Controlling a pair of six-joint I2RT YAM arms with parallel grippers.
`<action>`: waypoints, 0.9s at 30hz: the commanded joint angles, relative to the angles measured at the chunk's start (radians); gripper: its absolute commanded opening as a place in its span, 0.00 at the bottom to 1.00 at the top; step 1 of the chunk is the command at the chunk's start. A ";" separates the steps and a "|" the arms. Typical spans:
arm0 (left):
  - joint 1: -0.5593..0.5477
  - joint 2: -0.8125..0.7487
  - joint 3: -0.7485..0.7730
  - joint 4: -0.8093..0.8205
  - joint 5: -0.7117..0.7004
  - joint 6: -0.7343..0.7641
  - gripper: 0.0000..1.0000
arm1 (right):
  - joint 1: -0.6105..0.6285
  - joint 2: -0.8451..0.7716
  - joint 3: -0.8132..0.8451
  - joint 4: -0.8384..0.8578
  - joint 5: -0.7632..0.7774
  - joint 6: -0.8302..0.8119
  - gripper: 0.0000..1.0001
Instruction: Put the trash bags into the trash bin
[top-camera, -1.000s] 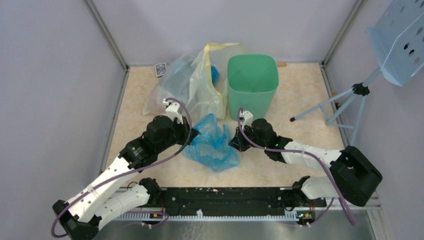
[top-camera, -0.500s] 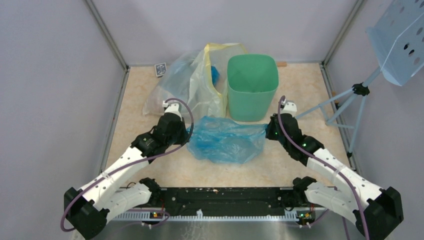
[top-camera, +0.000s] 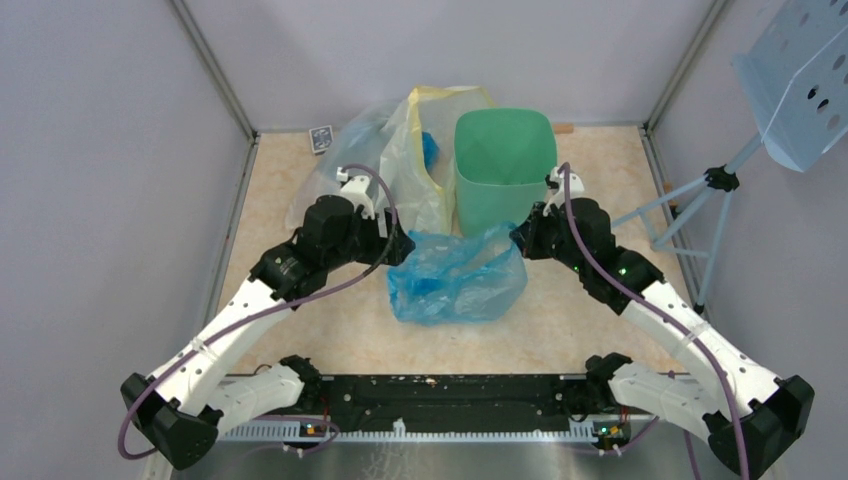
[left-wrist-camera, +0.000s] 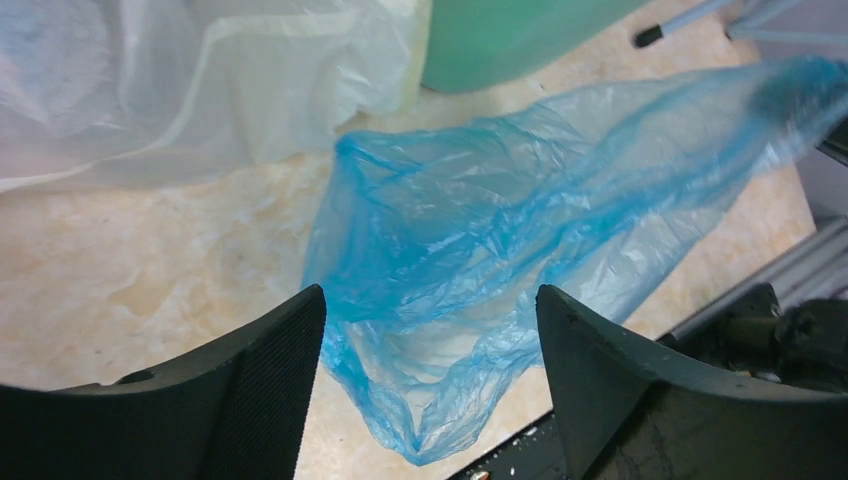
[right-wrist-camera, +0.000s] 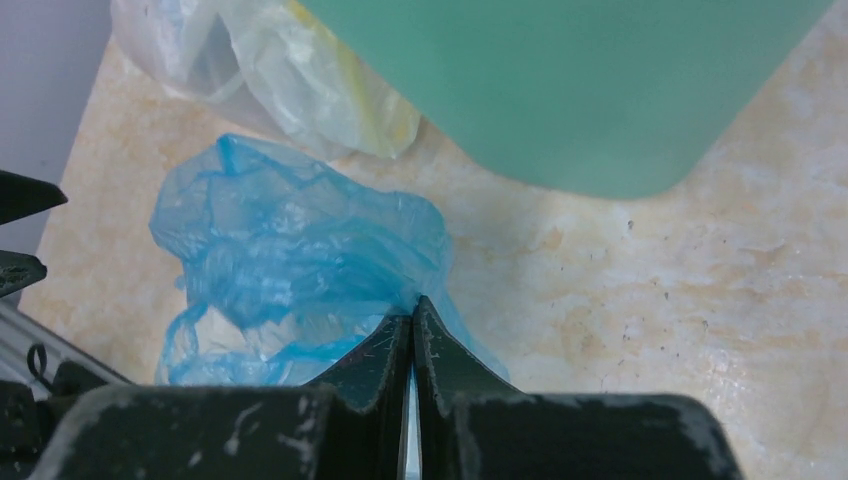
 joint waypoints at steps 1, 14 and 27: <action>-0.004 -0.018 -0.098 0.029 0.164 0.002 0.90 | 0.000 0.010 -0.024 -0.027 -0.109 -0.037 0.03; -0.425 0.129 -0.025 0.277 -0.324 0.487 0.99 | 0.000 -0.002 -0.002 -0.016 -0.198 -0.029 0.00; -0.440 0.288 -0.096 0.508 -0.368 0.588 0.99 | -0.001 -0.018 0.080 -0.069 -0.218 -0.016 0.00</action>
